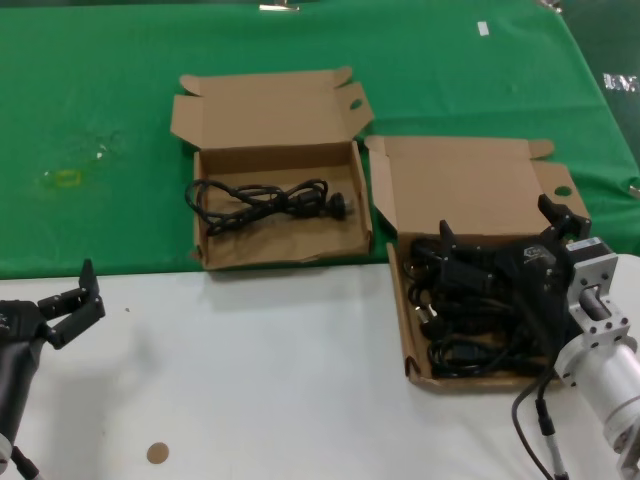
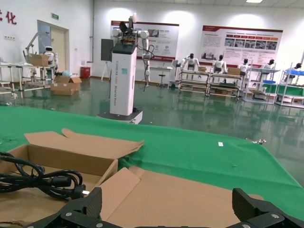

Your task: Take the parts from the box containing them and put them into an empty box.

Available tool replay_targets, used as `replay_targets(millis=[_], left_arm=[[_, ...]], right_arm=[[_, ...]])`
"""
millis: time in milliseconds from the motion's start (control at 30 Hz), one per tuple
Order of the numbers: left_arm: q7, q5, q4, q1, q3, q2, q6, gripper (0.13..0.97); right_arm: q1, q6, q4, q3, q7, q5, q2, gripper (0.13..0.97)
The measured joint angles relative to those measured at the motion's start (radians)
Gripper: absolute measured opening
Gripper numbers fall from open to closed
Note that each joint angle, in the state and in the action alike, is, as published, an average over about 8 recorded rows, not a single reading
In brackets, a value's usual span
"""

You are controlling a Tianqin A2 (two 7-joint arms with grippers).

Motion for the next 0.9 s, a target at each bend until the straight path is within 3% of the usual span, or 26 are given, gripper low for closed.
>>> replay_targets(millis=[900], left_arm=[[0.000,0.000,0.000,0.000,0.000,0.000,0.000,0.966]], right_arm=[[0.000,0.000,0.000,0.000,0.000,0.000,0.000,0.966]])
